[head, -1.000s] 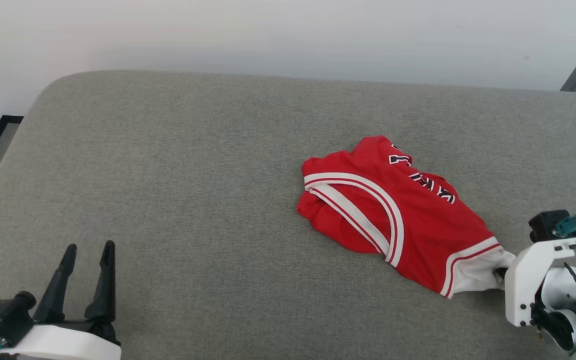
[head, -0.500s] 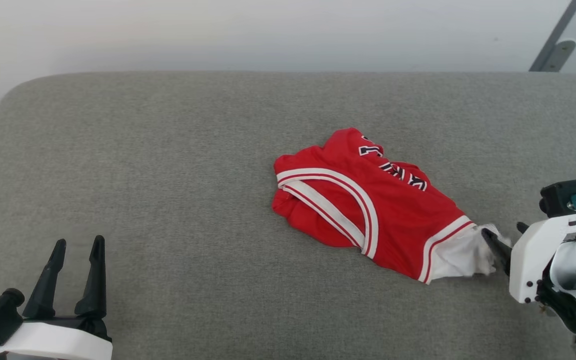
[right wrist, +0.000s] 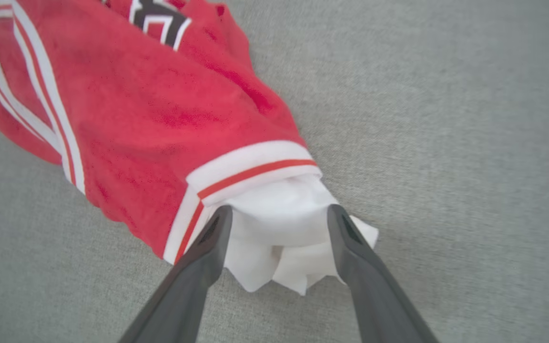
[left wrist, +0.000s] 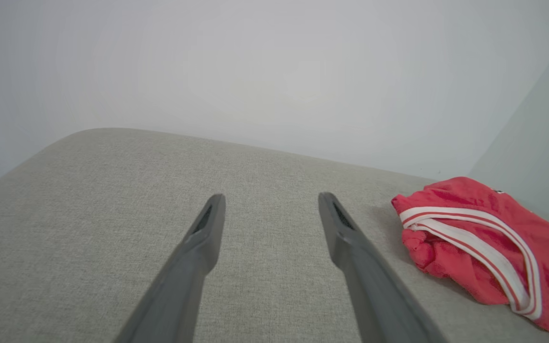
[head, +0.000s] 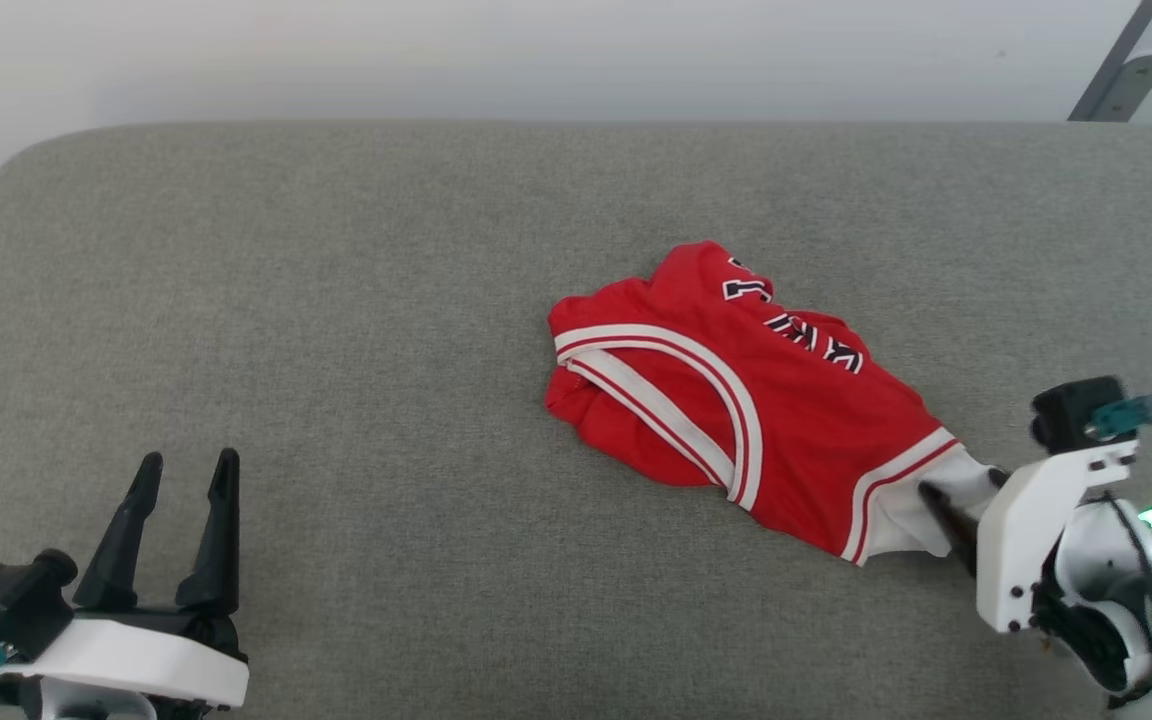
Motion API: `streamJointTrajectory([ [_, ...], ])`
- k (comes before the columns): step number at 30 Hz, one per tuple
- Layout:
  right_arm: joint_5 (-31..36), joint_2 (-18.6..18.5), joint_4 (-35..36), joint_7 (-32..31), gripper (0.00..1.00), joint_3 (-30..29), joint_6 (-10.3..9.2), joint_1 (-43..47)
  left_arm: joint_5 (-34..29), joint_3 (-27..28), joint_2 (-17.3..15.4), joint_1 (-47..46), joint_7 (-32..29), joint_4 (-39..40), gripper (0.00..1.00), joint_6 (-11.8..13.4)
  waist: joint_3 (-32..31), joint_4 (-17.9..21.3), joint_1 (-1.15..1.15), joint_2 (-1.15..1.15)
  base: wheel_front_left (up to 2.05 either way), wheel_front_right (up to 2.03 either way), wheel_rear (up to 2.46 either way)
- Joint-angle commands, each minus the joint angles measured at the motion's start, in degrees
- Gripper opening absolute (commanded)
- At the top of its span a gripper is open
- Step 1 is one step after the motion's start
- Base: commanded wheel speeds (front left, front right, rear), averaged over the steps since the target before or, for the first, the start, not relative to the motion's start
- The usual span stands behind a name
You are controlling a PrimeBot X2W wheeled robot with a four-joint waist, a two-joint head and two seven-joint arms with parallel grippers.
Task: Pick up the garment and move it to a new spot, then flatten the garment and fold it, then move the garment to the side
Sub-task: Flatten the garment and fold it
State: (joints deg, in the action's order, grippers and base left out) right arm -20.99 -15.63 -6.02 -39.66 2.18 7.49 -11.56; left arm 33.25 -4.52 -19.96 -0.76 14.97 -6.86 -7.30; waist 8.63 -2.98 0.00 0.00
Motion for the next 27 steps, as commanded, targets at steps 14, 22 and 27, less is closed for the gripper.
streamJointTrajectory([
  [14,1.8,-0.1,-16.6,0.0,0.00,6.3,0.00,-7.0,1.2,-3.0,-0.9,-3.0,0.3,-1.3,1.00,-0.1,1.4,-2.6,0.00,0.00,0.00,0.00,0.00],
  [22,-1.8,-4.7,-9.7,-3.6,0.00,8.0,0.00,-6.4,1.5,-2.4,-1.2,-1.3,0.3,-1.2,1.00,-0.1,0.9,-0.7,0.00,0.00,0.00,0.00,0.00],
  [27,-3.3,-8.1,-1.2,-9.2,0.00,4.7,0.00,-2.4,1.6,-1.9,-1.4,-0.7,0.3,-0.8,1.00,-0.1,1.3,1.1,0.00,0.00,0.00,0.00,0.00],
])
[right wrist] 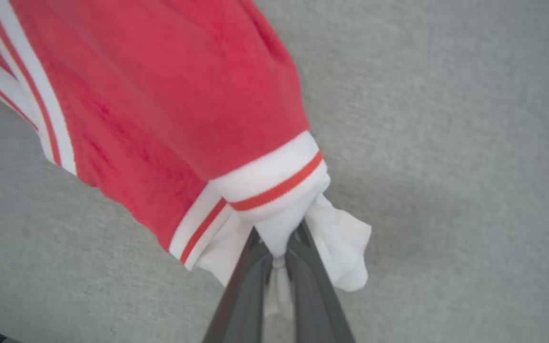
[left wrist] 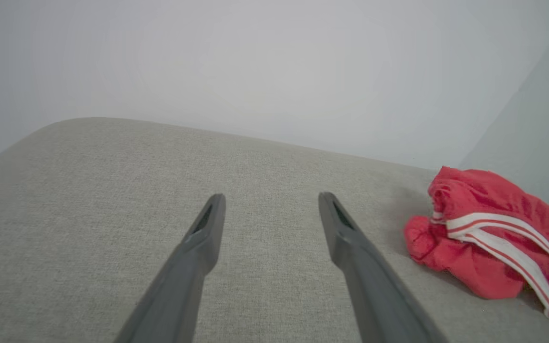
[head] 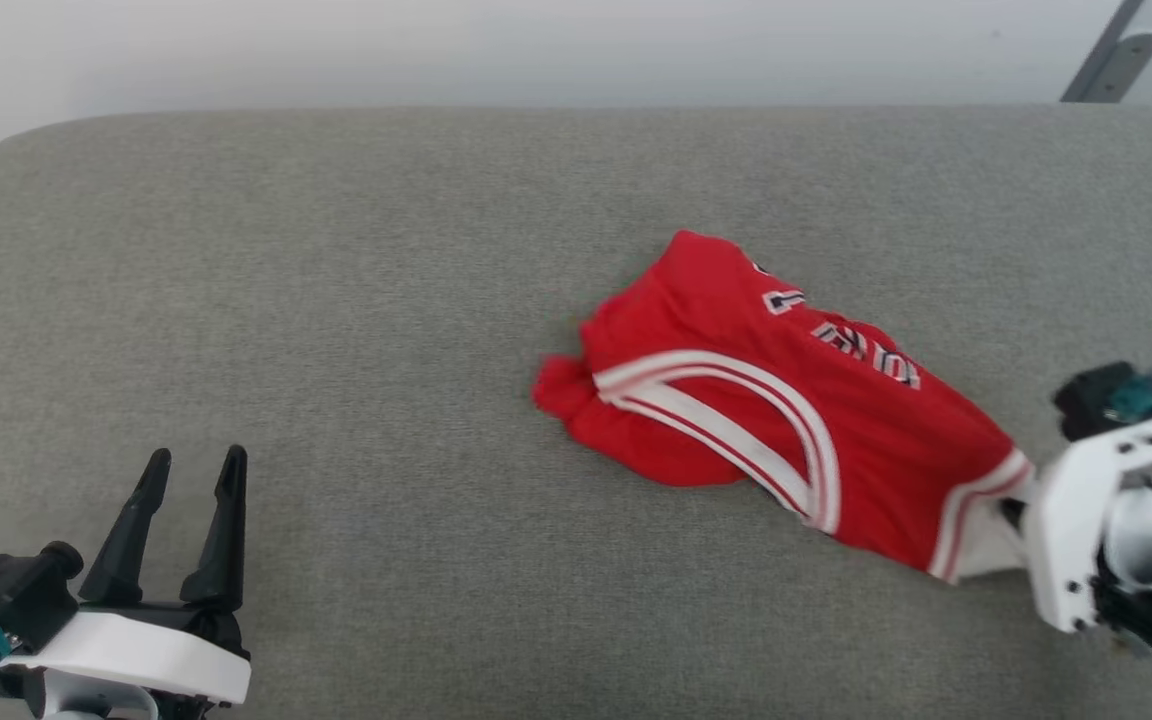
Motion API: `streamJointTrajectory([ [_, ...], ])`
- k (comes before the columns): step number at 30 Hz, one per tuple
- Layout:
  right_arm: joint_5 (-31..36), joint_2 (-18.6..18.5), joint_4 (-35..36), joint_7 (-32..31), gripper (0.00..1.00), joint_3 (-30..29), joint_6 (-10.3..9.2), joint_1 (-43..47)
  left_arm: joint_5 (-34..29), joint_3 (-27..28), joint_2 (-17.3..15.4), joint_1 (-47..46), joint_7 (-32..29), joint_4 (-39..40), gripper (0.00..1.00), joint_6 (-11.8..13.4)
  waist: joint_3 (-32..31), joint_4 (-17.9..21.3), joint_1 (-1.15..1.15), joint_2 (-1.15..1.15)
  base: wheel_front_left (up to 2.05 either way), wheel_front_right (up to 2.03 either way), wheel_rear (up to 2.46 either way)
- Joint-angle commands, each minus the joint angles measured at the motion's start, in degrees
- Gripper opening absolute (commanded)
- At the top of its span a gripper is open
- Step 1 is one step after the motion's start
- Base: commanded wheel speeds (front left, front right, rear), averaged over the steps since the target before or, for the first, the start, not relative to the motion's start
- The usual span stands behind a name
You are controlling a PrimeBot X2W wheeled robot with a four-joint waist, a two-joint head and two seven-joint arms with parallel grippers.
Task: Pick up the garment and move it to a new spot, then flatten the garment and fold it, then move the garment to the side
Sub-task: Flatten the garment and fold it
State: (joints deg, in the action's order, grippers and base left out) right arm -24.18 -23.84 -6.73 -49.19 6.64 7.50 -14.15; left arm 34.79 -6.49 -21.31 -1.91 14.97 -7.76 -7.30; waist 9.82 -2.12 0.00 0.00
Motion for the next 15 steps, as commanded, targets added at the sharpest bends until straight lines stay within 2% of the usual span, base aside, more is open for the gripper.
streamJointTrajectory([
  [1,-0.5,-0.1,0.8,-1.0,0.00,-0.9,-0.02,1.3,0.1,0.2,-0.1,0.4,0.3,0.2,1.00,-0.1,0.3,0.5,0.00,0.00,0.00,0.00,0.00],
  [4,0.3,-0.9,3.8,-4.7,0.00,-4.8,-0.02,4.2,0.2,0.1,-0.2,0.0,0.3,0.3,1.00,-0.1,0.8,1.0,0.00,0.00,0.00,0.00,0.00],
  [7,0.6,0.9,4.1,-6.2,0.00,-8.5,-0.01,5.9,0.4,-0.2,-0.3,-0.8,0.3,0.4,1.00,-0.1,1.5,1.3,0.00,0.00,0.00,0.00,0.00],
  [13,1.9,3.7,-1.1,-3.6,0.00,-9.3,-0.01,4.2,1.1,-1.6,-0.9,-2.4,0.3,-0.2,1.00,-0.1,2.6,1.3,0.00,0.00,0.00,0.00,0.00],
  [15,2.4,4.3,-3.5,-2.0,0.51,-8.8,-0.02,3.0,1.4,-2.7,-1.5,-3.3,0.3,-0.4,1.00,-0.1,2.8,1.2,0.00,0.00,0.00,0.00,0.00],
])
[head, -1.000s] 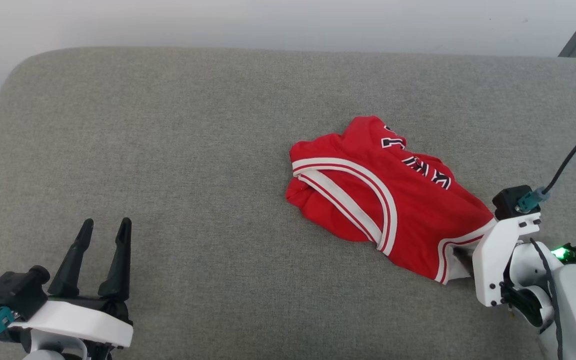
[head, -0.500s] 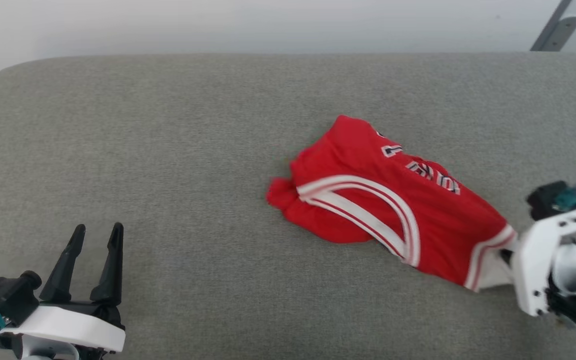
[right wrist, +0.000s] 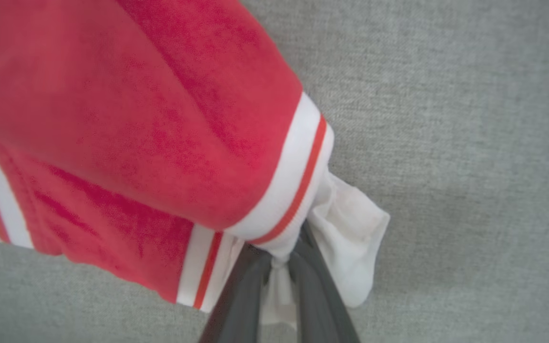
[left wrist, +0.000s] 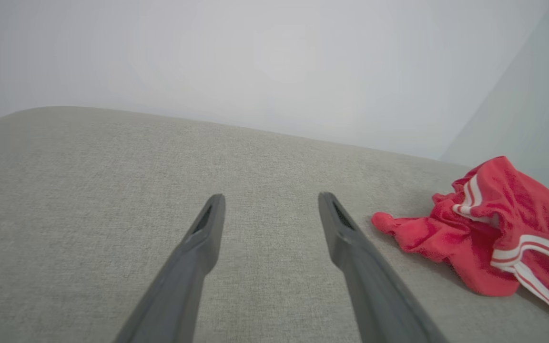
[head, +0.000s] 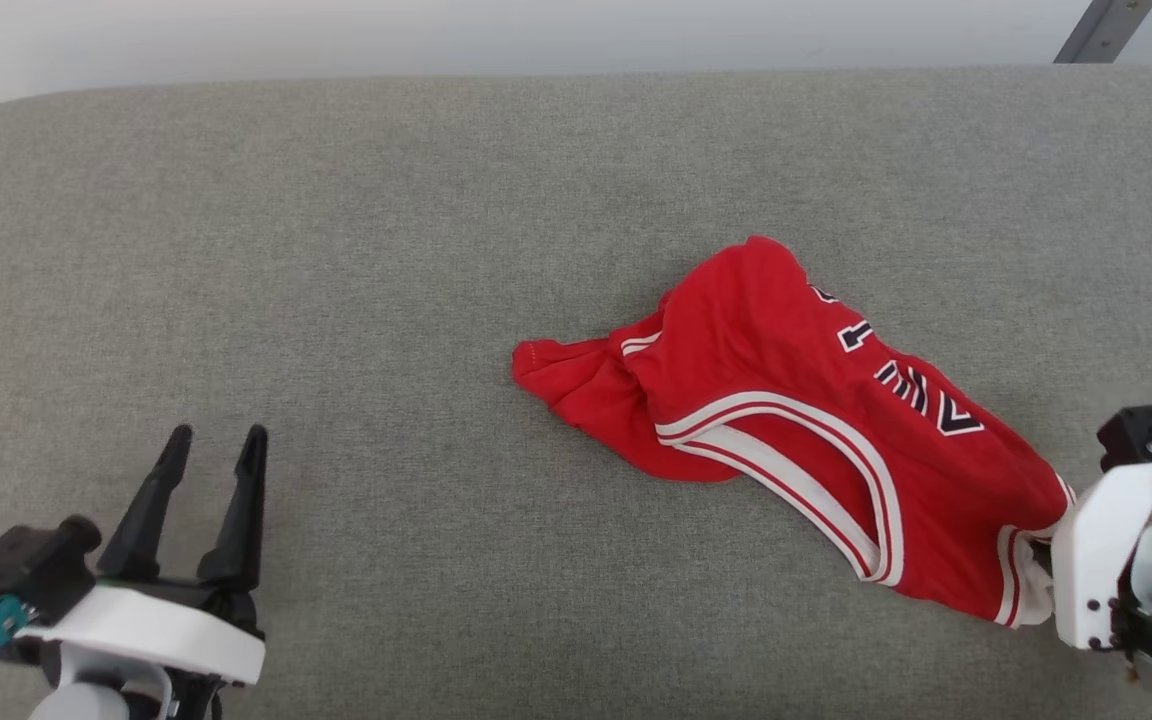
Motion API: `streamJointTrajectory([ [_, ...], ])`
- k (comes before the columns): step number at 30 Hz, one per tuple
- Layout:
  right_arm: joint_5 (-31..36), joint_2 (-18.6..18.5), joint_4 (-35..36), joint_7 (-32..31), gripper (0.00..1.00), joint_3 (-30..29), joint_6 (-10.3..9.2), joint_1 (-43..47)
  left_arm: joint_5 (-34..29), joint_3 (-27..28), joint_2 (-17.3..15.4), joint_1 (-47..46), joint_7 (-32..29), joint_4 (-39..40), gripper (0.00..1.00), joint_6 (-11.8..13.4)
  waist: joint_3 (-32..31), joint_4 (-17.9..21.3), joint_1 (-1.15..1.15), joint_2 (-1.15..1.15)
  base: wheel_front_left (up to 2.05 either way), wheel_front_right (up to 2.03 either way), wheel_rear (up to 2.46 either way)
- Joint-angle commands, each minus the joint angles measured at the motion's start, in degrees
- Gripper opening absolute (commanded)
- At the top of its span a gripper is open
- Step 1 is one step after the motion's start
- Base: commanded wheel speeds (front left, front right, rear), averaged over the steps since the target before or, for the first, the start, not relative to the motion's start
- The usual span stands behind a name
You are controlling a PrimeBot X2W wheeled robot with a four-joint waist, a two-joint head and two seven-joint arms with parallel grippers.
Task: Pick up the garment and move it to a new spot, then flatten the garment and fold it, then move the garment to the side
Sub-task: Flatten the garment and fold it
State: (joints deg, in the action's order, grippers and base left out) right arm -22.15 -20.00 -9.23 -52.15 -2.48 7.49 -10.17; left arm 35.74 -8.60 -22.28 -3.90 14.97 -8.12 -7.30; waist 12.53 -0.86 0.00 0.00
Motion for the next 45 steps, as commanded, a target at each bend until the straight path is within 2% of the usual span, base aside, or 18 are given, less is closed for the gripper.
streamJointTrajectory([
  [1,0.6,0.6,-1.8,1.4,1.00,0.8,0.00,-1.4,0.9,-1.3,-0.9,-1.7,0.1,-0.2,1.00,-0.1,0.0,-0.1,0.00,0.00,0.00,0.00,0.00],
  [4,0.9,1.1,-3.1,2.4,1.00,1.2,0.00,-2.4,2.5,-3.5,-2.0,-3.2,-1.4,-0.1,1.00,-0.1,-0.1,0.0,0.00,0.00,0.00,0.00,0.00],
  [9,0.4,1.0,-1.1,4.2,1.00,0.8,0.00,-3.3,5.5,-6.3,-4.2,-5.7,-5.6,1.2,1.00,-0.1,-0.4,0.7,0.00,0.00,0.00,0.00,0.00],
  [14,0.4,2.2,3.5,6.2,1.00,-0.9,0.00,-3.0,9.2,-9.6,-7.5,-9.9,-13.9,3.6,1.00,-0.1,-0.8,2.1,0.00,0.00,0.00,0.00,0.00],
  [15,0.6,3.3,5.5,7.0,1.00,-1.5,0.00,-2.7,10.2,-10.9,-8.9,-12.0,-17.7,4.6,1.00,-0.1,-0.9,2.8,0.00,0.00,0.00,0.00,0.00],
  [19,1.5,6.0,9.3,10.0,1.00,-2.9,0.00,-2.8,12.3,-13.8,-11.1,-17.2,-25.2,5.9,1.00,-0.1,-1.0,4.4,0.00,0.00,0.00,0.00,0.00],
  [25,3.7,10.3,12.4,19.7,1.00,-3.8,0.00,-4.4,14.4,-18.5,-12.9,-25.2,-35.6,5.5,1.00,-0.1,-0.7,7.2,0.00,0.00,0.00,0.00,0.00],
  [32,8.2,14.4,12.3,35.3,1.00,-3.4,0.00,-6.5,16.6,-24.5,-13.2,-32.5,-47.1,1.5,1.00,-0.1,-0.2,10.7,0.00,0.00,0.00,0.00,0.00],
  [37,9.9,16.0,11.0,45.0,1.00,-2.1,0.00,-7.1,17.6,-27.6,-13.1,-35.7,-52.0,-2.6,1.00,-0.1,0.0,13.1,0.00,0.00,0.00,0.00,0.00],
  [41,10.0,16.8,9.1,49.5,1.00,-0.9,0.00,-6.9,18.8,-29.5,-12.3,-36.8,-54.5,-6.1,1.00,-0.1,0.0,14.7,0.00,0.00,0.00,0.00,0.00],
  [45,9.1,17.1,7.6,50.9,1.00,0.0,0.00,-6.3,18.2,-32.0,-12.5,-37.6,-56.2,-9.5,1.00,-0.1,0.3,15.8,0.00,0.00,0.00,0.00,0.00],
])
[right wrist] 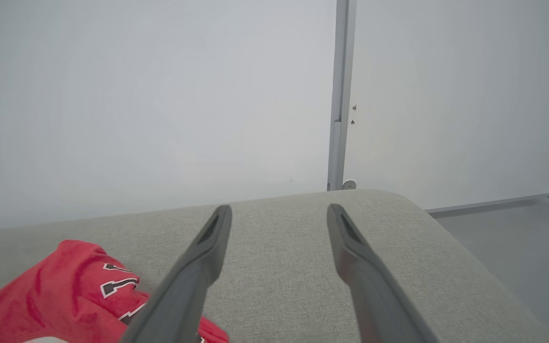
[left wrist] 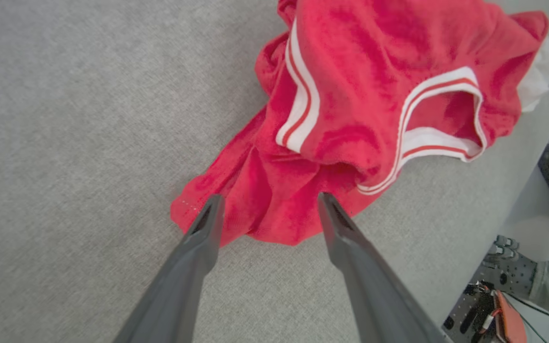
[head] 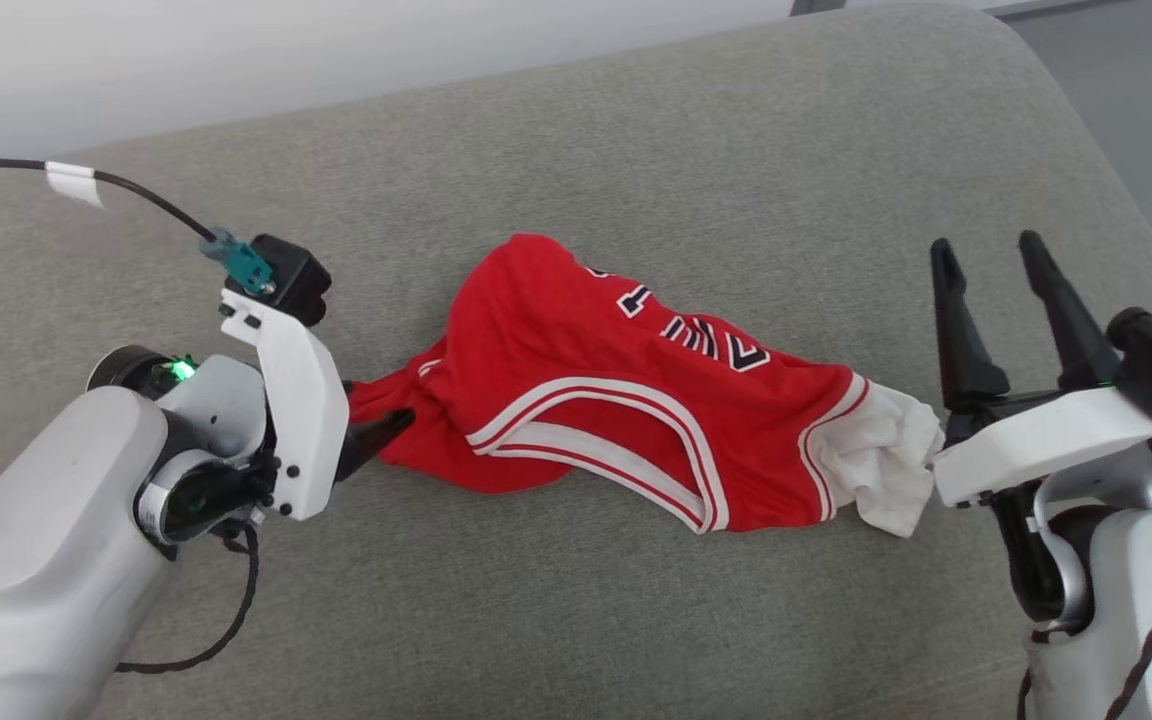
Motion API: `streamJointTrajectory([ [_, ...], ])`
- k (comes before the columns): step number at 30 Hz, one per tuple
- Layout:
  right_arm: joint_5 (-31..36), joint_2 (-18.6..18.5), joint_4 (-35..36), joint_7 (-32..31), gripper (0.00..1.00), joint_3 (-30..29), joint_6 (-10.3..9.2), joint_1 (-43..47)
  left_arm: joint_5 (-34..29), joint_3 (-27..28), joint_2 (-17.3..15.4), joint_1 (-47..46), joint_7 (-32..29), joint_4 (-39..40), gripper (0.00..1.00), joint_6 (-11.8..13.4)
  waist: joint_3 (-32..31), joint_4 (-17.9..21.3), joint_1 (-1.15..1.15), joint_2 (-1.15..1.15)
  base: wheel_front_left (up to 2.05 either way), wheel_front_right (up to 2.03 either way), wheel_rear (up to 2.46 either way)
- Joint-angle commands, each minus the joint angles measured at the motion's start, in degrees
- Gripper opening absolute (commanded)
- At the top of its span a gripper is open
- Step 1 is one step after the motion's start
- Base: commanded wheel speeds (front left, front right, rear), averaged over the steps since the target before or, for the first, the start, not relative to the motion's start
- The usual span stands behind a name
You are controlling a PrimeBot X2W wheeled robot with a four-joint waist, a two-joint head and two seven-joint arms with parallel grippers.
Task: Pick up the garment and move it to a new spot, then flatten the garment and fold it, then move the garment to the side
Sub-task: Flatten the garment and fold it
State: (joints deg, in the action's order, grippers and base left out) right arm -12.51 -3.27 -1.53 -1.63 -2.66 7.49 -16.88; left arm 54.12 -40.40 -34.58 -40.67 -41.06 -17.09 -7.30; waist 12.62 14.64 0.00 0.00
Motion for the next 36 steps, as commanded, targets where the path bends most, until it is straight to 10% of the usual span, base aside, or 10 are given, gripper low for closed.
streamJointTrajectory([
  [1,-0.8,0.3,-0.4,0.4,1.00,0.3,0.00,0.5,-0.4,-1.1,-0.3,-0.9,-0.5,-1.5,1.00,-0.1,0.3,0.6,0.00,0.00,0.00,0.00,0.00],
  [14,-2.4,0.4,0.0,1.6,1.00,2.3,0.00,-1.4,-3.5,-7.9,0.8,-4.0,5.0,-12.9,1.00,-0.1,3.1,2.4,0.00,0.00,0.00,0.00,0.00],
  [16,-2.6,0.4,0.0,1.7,1.00,2.5,0.00,-1.6,-2.7,-9.0,1.2,-4.5,5.4,-15.0,0.00,0.1,3.5,2.4,0.00,0.00,0.00,0.00,0.00],
  [36,-0.8,0.3,2.2,0.4,1.00,-2.0,0.00,-1.0,1.8,-7.1,-6.2,-7.0,8.9,-16.2,0.00,1.8,1.8,-4.9,0.00,0.00,0.00,0.00,0.00],
])
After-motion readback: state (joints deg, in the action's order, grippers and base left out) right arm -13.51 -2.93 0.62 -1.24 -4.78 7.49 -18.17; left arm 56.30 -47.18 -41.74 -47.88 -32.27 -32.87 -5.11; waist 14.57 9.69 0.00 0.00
